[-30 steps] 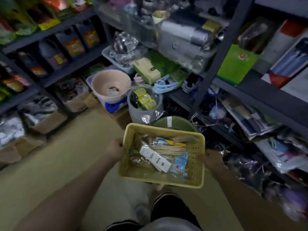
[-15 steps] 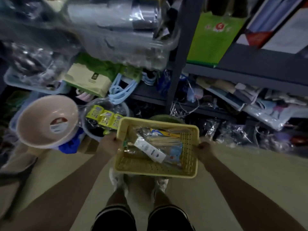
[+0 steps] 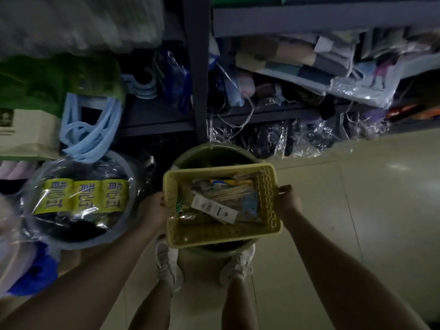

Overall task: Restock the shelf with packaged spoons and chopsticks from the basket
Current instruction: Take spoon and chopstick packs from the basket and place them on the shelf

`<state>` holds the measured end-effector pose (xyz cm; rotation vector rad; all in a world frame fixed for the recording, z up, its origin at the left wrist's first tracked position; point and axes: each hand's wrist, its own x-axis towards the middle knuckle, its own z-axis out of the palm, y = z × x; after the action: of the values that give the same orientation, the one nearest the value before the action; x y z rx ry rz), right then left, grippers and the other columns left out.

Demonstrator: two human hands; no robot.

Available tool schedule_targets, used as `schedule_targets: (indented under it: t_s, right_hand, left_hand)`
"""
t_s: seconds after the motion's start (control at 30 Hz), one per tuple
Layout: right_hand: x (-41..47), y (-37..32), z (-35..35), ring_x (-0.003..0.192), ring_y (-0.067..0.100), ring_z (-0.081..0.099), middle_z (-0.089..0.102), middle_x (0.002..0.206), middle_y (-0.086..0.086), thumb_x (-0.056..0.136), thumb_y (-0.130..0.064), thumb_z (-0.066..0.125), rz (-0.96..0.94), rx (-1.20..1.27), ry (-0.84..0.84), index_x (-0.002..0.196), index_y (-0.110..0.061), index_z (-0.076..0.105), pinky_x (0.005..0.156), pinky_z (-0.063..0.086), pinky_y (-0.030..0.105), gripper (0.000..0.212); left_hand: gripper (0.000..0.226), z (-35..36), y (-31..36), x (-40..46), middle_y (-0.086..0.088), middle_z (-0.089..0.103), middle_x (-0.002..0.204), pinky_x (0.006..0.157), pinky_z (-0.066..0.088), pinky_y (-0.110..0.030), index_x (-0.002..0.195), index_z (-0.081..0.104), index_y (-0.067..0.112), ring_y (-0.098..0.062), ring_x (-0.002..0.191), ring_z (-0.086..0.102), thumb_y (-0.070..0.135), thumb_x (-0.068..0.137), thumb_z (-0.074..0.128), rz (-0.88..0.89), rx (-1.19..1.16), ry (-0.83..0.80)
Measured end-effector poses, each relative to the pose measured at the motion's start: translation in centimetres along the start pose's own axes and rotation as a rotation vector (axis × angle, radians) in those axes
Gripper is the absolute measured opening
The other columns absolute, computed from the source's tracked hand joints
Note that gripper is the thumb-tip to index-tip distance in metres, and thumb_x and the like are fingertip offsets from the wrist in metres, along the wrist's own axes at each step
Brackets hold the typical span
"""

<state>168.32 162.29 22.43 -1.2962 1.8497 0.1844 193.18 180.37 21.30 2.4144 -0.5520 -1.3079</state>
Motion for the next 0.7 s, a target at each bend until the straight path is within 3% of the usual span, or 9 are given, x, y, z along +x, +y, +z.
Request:
schedule_targets:
  t_s: [0.1,0.2,0.27,0.37,0.47,0.57,0.7]
  right_hand:
    - [0.8,1.0,0.5,0.097,0.03,0.062,0.062,0.113,0.015,0.09,-0.011,0.05,0.02,-0.051,-0.069,0.123,-0.01,0.047,0.081,0.053,0.04,0.033]
    - [0.8,1.5,0.7,0.105,0.03,0.058,0.056,0.122,0.015,0.09,-0.01,0.048,-0.08,-0.184,-0.026,0.125,-0.009,0.047,0.083,0.051,0.039,0.035]
    - [0.3,1.6,1.8,0.112,0.028,0.053,0.048,0.13,0.013,0.089,-0.013,0.05,-0.294,-0.362,-0.01,0.129,-0.012,0.045,0.088,0.051,0.04,0.039]
    - [0.0,1.4,5.6,0.127,0.024,0.042,0.04,0.143,0.006,0.089,-0.022,0.051,-0.613,-0.582,-0.206,0.137,-0.019,0.037,0.102,0.044,0.039,0.05]
    - [0.7,1.6,11.1,0.134,0.025,0.036,0.036,0.146,0.006,0.092,-0.023,0.047,-0.639,-0.649,-0.392,0.141,-0.021,0.03,0.106,0.039,0.043,0.052]
    - [1.8,1.5,16.2,0.134,0.031,0.032,0.031,0.146,0.011,0.093,-0.016,0.044,-0.596,-0.707,-0.369,0.143,-0.015,0.025,0.105,0.036,0.046,0.053]
    - [3.8,1.5,19.6,0.131,0.037,0.034,0.032,0.144,0.017,0.093,-0.017,0.042,-0.601,-0.8,-0.243,0.141,-0.011,0.022,0.101,0.038,0.049,0.053]
  left_hand:
    - [0.027,0.7,-0.3,0.8,-0.012,0.068,0.106,0.086,0.053,-0.05,0.112,0.062,0.014,-0.03,0.095,0.064,0.012,0.086,0.055,-0.068,-0.158,-0.011]
    - [0.029,1.6,0.4,1.0,-0.009,0.066,0.109,0.086,0.052,-0.047,0.116,0.057,0.017,-0.028,0.097,0.062,0.014,0.088,0.052,-0.062,-0.14,-0.032]
    - [0.039,2.2,0.9,1.2,-0.011,0.06,0.118,0.086,0.052,-0.048,0.124,0.048,0.019,-0.028,0.102,0.059,0.014,0.086,0.054,0.045,-0.014,0.029]
    - [0.055,3.0,1.6,1.4,-0.015,0.044,0.136,0.099,0.043,-0.04,0.134,0.041,0.01,-0.031,0.123,0.045,0.005,0.082,0.057,0.32,0.308,0.234]
    - [0.042,4.0,2.1,1.2,-0.01,0.044,0.136,0.096,0.035,-0.023,0.125,0.053,0.008,-0.023,0.126,0.042,0.003,0.083,0.055,0.526,0.355,0.189]
    - [0.034,5.1,1.2,1.5,0.0,0.049,0.131,0.08,0.032,-0.007,0.122,0.055,0.015,-0.004,0.11,0.042,0.009,0.089,0.05,0.471,0.27,0.1]
    - [0.031,5.9,0.3,1.9,0.007,0.058,0.113,0.077,0.039,-0.011,0.12,0.055,0.021,-0.004,0.104,0.052,0.011,0.091,0.048,0.285,0.132,-0.029]
